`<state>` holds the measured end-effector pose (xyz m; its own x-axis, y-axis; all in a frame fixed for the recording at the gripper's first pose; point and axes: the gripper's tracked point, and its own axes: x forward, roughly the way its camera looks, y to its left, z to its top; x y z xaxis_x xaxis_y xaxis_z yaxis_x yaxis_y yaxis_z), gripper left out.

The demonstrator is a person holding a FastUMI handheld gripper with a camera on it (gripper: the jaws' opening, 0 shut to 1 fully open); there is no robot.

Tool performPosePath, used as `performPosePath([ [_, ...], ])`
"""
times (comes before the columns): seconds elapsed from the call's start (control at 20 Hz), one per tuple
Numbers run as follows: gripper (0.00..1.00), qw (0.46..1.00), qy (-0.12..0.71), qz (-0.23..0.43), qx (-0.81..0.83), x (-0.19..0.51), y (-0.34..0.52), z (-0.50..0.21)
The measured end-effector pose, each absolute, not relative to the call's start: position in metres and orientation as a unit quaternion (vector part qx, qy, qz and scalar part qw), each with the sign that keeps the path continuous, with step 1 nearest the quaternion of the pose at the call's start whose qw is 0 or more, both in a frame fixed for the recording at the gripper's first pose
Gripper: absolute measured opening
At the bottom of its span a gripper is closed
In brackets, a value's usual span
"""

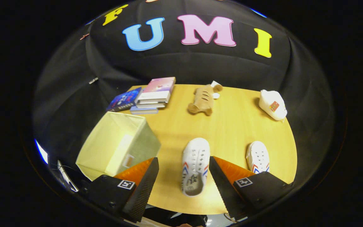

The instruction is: Open the storage box then place both shoes into the box .Put the left shoe in first, then the right shoe, with the right side of both shoes facing outward in a uniform manner.

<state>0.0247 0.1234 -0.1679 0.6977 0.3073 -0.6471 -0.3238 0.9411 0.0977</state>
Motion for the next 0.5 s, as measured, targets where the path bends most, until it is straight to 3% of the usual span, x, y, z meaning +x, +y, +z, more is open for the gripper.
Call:
performPosePath([
  [0.5, 0.99, 0.872, 0.433, 0.207, -0.097, 0.034, 0.084, -0.283],
])
